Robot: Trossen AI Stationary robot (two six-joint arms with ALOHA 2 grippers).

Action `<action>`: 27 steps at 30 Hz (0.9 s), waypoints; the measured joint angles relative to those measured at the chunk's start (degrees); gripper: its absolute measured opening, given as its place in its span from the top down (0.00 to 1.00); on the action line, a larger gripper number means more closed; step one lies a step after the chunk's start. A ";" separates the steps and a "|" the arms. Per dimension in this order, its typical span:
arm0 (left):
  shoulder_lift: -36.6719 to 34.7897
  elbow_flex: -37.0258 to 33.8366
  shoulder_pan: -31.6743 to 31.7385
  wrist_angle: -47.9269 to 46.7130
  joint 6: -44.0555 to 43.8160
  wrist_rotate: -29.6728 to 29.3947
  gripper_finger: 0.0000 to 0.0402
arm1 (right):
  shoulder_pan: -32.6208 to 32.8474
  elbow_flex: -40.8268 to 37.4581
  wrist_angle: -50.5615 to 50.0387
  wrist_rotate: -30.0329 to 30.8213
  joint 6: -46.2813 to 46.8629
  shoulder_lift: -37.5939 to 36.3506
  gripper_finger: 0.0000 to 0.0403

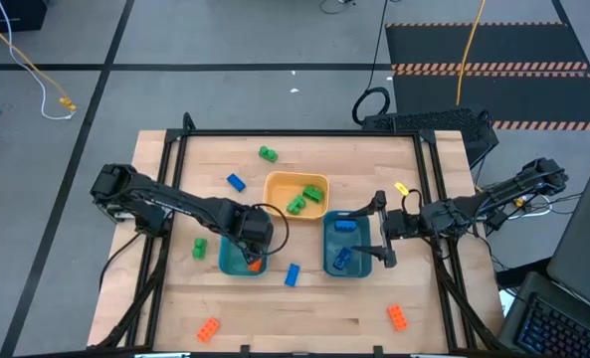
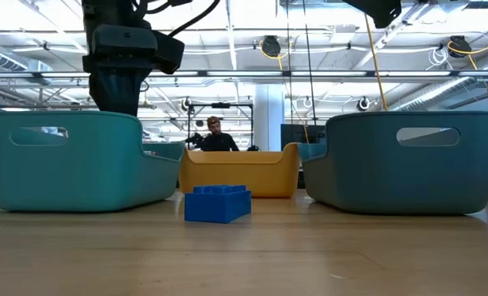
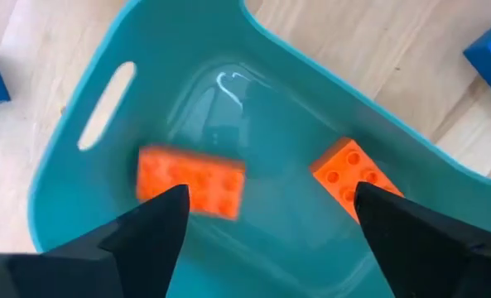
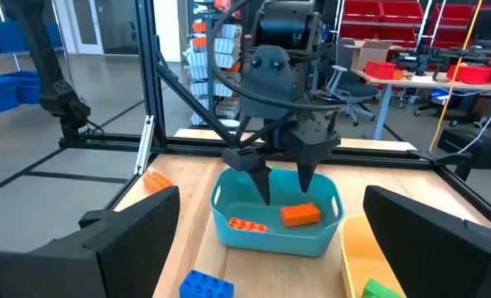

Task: Sort & place blocks by color
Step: Put the green game piece into the yellow bin

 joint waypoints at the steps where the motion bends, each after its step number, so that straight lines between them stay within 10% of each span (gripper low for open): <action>1: 0.00 0.01 0.27 -0.05 0.66 0.08 0.14 | 0.00 0.00 0.33 0.01 -0.08 0.04 0.06; 15: -17.72 3.69 8.61 6.28 14.39 -10.06 0.40 | -2.38 0.06 3.93 1.60 1.59 6.90 0.06; 27: -22.80 3.69 4.74 0.76 10.81 -15.66 0.56 | -0.63 18.31 -29.98 4.97 5.38 14.85 0.06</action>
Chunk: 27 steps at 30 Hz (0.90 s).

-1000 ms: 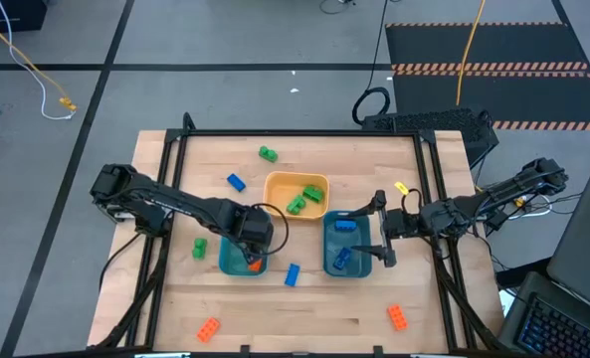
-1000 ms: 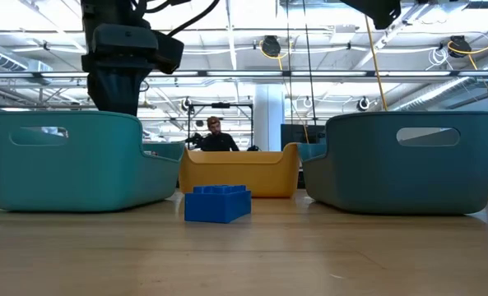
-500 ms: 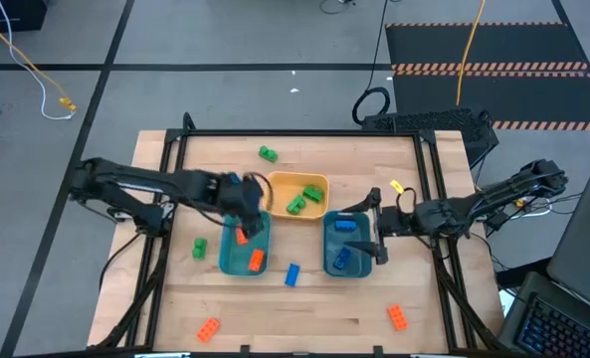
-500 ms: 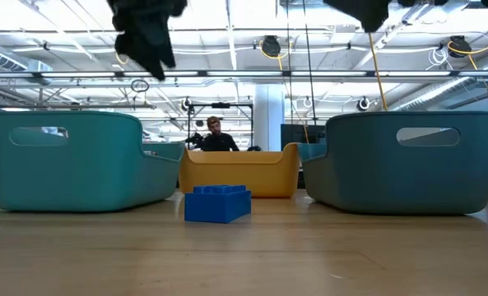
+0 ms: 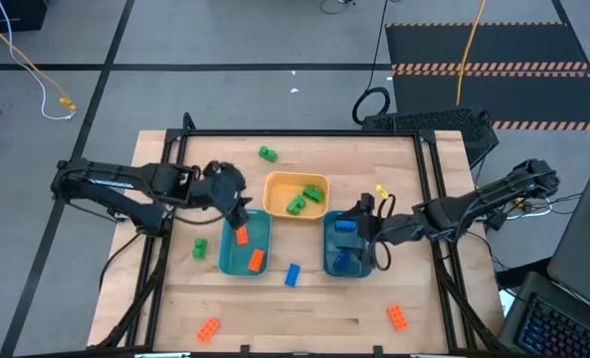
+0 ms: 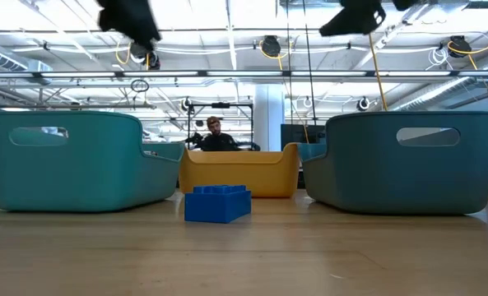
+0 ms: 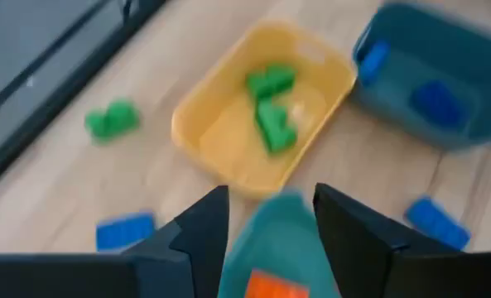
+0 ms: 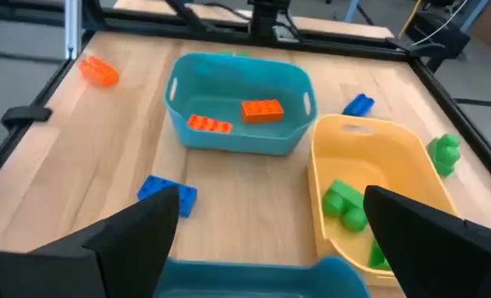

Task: Sort & place blocks by color
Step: Put the green game piece into the yellow bin

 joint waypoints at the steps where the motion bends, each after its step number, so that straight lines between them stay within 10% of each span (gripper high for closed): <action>1: 0.08 0.00 -0.64 -2.90 -2.85 0.00 0.57 | 0.34 0.78 -0.53 0.08 -0.07 0.35 0.06; 9: 0.68 -0.07 -5.23 -28.35 -30.67 2.88 0.65 | 1.17 1.08 3.37 7.41 -2.23 2.36 0.06; 17: 1.11 -0.07 -10.63 -30.46 -43.45 19.04 0.63 | 1.13 -3.75 8.07 9.14 1.11 4.14 0.06; 27: 3.32 -5.08 -14.40 -30.01 -55.91 24.03 0.38 | -1.74 -6.74 13.12 9.11 -6.88 4.04 0.06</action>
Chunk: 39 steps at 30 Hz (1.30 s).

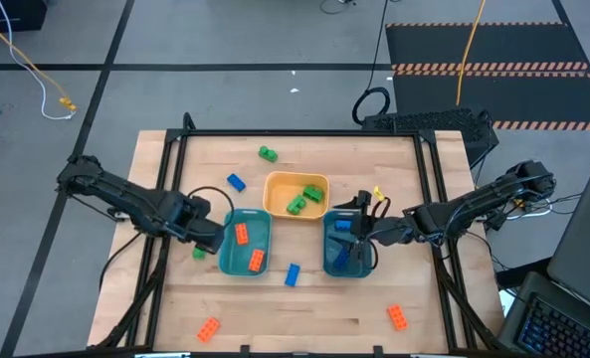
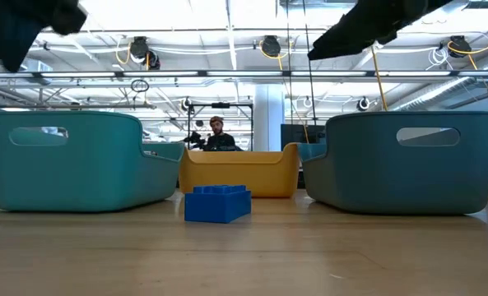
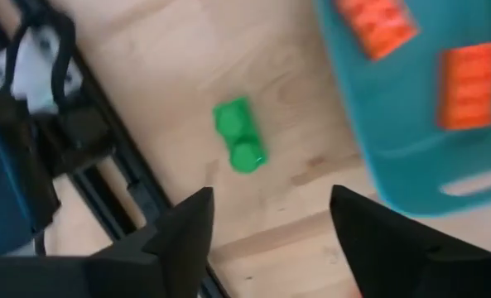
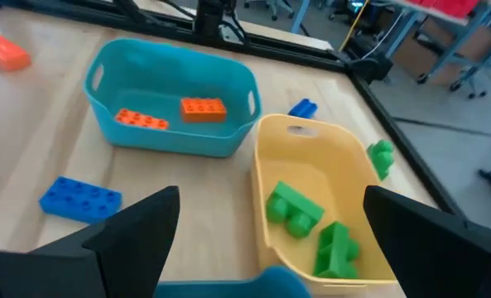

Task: Sort & place blocks by color
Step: Put the green game piece into the yellow bin

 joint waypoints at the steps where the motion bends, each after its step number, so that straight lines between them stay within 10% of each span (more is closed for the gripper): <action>1: 0.10 -1.45 -0.29 0.30 -1.01 0.98 0.36 | -0.31 -0.14 0.17 0.00 -1.03 -0.02 0.06; 12: -0.34 -13.48 -1.14 11.79 -7.76 5.09 0.23 | -1.33 -0.20 -0.74 -0.05 -5.68 -0.02 0.06; 30: -0.37 -34.54 1.02 32.39 -6.95 4.48 0.36 | -1.40 -0.20 -0.46 -0.07 -4.38 -0.02 0.06; 39: -0.30 -33.50 1.45 32.44 -3.94 5.78 0.59 | -2.45 -0.20 0.59 -0.05 -5.51 -0.02 0.06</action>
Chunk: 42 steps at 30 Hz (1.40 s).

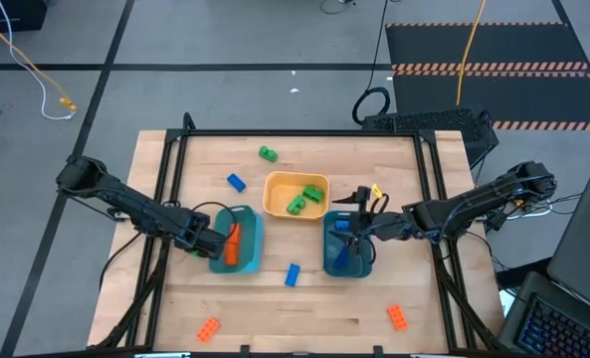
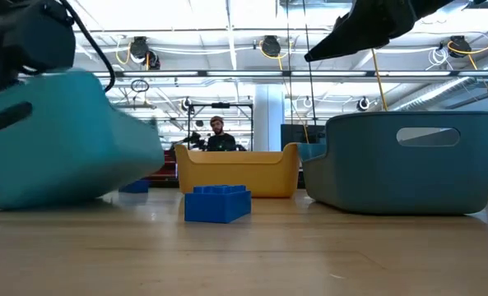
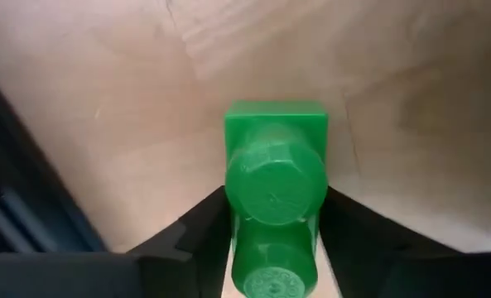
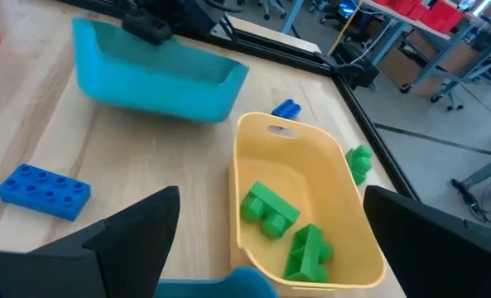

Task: Sort & place blocks by color
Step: Put the green game piece into the yellow bin

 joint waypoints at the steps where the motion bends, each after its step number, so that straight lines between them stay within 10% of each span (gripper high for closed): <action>1: -0.04 0.45 0.21 -0.12 0.66 0.15 0.61 | -0.17 0.00 0.00 0.00 -0.01 0.00 0.06; 15: -0.42 8.08 7.41 -5.03 10.14 -1.24 0.62 | -0.46 0.00 -0.11 -0.04 -0.09 0.00 0.06; 25: -0.49 29.05 20.43 -27.00 26.15 -14.54 0.64 | -0.46 0.00 -0.09 -0.07 -0.07 0.00 0.06; 33: 2.44 35.05 34.23 -3.61 48.92 -17.71 0.66 | -0.46 0.00 -0.07 -0.06 -0.07 0.00 0.06; 42: 16.74 35.06 35.94 15.82 59.78 -9.78 0.65 | -0.46 0.00 -0.05 -0.04 -0.32 -0.02 0.06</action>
